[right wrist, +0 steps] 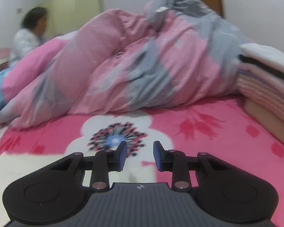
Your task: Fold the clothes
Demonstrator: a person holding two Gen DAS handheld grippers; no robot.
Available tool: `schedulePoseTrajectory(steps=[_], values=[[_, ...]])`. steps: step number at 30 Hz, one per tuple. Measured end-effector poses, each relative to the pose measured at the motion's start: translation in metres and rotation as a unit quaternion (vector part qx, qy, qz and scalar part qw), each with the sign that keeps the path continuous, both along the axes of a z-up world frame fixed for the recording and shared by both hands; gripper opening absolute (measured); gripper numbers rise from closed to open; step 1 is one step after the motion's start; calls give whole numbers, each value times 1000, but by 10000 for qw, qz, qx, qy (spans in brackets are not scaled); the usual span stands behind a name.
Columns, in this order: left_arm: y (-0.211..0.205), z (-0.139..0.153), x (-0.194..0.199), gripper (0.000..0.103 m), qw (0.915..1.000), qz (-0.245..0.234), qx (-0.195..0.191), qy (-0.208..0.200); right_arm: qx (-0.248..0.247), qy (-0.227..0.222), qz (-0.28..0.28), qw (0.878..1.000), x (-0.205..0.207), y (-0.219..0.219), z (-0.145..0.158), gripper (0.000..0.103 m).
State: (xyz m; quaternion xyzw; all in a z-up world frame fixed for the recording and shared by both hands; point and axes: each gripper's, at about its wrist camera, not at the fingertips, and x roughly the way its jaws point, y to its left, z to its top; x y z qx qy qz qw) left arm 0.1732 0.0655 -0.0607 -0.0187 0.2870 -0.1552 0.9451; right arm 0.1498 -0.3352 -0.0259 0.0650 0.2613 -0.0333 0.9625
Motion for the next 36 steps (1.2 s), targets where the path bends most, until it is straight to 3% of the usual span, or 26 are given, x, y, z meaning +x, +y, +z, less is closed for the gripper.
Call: schedulePoseTrajectory(steps=[4,8,15,20,24,29,33,36], values=[[-1,0,0,103,10000,2,28,-15,-302,567,356,9973,7,5,-45,31],[-1,-1,0,103,10000,4,58,-18,168,663,250,9973,9,-8,-34,30],[-1,-1,0,103,10000,2,54,-20,-108,164,423,9989,2,11,-4,27],[-1,-1,0,103,10000,-3,47,-20,-262,569,722,9954,8,20,-37,24],[-1,-1,0,103,10000,-6,24,-13,-265,605,589,9961,10,23,-22,21],[-1,-1,0,103,10000,-10,18,-12,-415,299,783,9956,20,41,-4,21],[-1,-1,0,103,10000,-12,0,-12,-557,456,925,9931,50,51,-14,21],[0,-1,0,103,10000,-10,-1,-9,-991,977,703,9878,75,47,-40,17]])
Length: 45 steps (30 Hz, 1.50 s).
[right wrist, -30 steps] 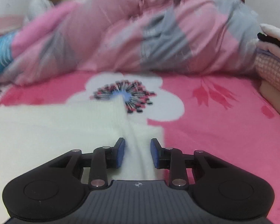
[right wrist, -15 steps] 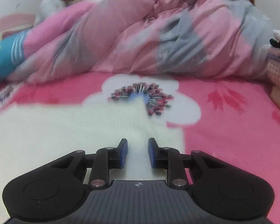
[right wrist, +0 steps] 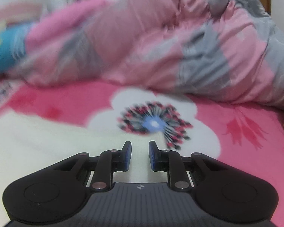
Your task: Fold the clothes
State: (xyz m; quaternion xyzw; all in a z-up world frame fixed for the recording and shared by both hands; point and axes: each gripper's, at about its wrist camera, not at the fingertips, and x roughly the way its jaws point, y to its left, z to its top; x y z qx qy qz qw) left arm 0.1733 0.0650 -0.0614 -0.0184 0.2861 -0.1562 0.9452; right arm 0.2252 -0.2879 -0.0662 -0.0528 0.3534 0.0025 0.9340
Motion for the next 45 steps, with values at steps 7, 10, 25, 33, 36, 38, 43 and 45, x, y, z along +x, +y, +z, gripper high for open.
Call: schedulePoseTrajectory(steps=[7,10,25,33,36,38,43,45], values=[[0,0,0,103,10000,2,-12,13,695,-67,-431,9966,-3,-15,9,15],[0,0,0,103,10000,1,-9,14,605,-242,-367,9972,-1,-8,18,17],[0,0,1,103,10000,0,-29,22,704,-185,831,9939,6,72,18,26],[2,0,0,103,10000,4,-20,27,593,-43,1199,9910,15,110,29,28],[2,0,1,103,10000,1,-41,34,843,50,1403,9865,23,127,23,29],[2,0,1,103,10000,-2,-55,39,781,293,1271,9884,33,132,4,32],[3,1,2,103,9999,-3,-90,60,914,318,868,9915,23,128,14,33],[3,1,3,103,9999,-3,-103,68,973,-7,885,9913,-2,126,29,33]])
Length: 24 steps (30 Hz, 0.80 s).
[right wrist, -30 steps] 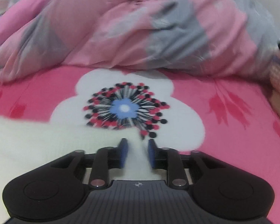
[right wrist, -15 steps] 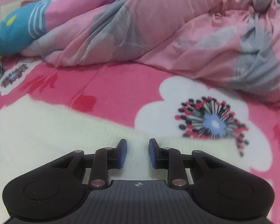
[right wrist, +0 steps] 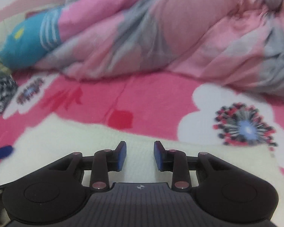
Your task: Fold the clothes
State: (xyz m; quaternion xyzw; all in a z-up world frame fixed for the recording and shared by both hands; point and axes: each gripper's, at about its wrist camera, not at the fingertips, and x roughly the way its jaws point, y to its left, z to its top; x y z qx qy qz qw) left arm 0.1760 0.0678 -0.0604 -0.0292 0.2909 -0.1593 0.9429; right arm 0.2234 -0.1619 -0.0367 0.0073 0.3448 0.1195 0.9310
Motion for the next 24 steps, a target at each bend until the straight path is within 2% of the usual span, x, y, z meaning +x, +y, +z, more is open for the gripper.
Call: schedulePoseTrajectory(steps=[2,4,6,7,9,12,15,18,19,22,24], values=[[0,0,0,103,10000,-3,-14,6,27,-311,-37,9995,-28,1,11,34],[1,0,0,103,10000,-5,-30,-11,-76,-450,-74,9989,-51,0,8,35],[1,5,-8,103,9998,-42,-76,-191,-269,-130,-96,9995,-57,0,-19,39],[1,7,-11,103,9995,-61,-98,-282,-278,-344,-46,9990,-65,-2,-34,40],[1,11,-18,103,9988,-98,-144,-462,-249,-564,-37,9981,-69,-3,-38,40],[3,23,-36,103,9961,-323,-295,-771,-292,-582,-109,9978,-69,0,-34,40],[0,26,-43,103,9960,-582,-365,-579,-315,-591,-113,9977,-71,0,-35,40],[-13,12,-38,103,9968,-763,-140,-194,-330,-616,-121,9975,-72,0,-37,40],[-21,3,-34,103,9970,-763,110,-3,-339,-622,-124,9974,-74,0,-37,40],[-35,-7,-40,103,9946,-777,643,-247,-367,-627,-135,9973,-76,1,-38,40],[-30,-6,-38,103,9955,-772,512,-176,-391,-637,-159,9971,-76,2,-36,40]])
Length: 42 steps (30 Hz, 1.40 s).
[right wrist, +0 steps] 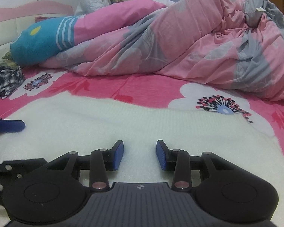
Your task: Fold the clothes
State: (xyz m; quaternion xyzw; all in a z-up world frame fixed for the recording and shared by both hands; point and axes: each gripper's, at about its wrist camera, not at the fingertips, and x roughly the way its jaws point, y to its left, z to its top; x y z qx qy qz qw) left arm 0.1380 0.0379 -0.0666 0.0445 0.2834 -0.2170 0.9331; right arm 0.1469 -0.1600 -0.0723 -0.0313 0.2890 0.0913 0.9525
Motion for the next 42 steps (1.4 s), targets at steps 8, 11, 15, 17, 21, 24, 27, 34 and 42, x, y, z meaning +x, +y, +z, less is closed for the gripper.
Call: schedulePoseTrajectory(steps=[8,11,15,17,21,24,27,34,42], values=[[-1,-2,-1,103,10000,29,0,-11,43,-237,-524,9983,-37,-11,16,41],[-3,-2,-1,103,10000,45,27,-32,-9,-202,-432,9989,-41,-17,-2,42],[-1,-1,-1,103,10000,37,-14,-21,-10,-324,-651,9974,-46,-22,19,42],[-1,-2,-1,103,10000,38,-16,-24,-65,-543,-913,9943,-54,-32,23,42],[-1,-2,-1,103,10000,34,-4,-27,153,-210,-1147,9931,-52,-66,-6,42],[1,-2,-1,103,10000,22,-35,-17,-183,-133,-1187,9927,-50,-61,17,43],[2,-1,0,103,10000,-11,-57,4,-26,-407,-1449,9886,-60,-77,29,43],[6,-2,-1,103,9998,-62,-174,-35,495,-209,-1662,9846,-71,-120,19,42],[8,-1,-2,103,9995,-5,-289,-90,1412,-15,-1939,9708,-95,-181,-2,45]])
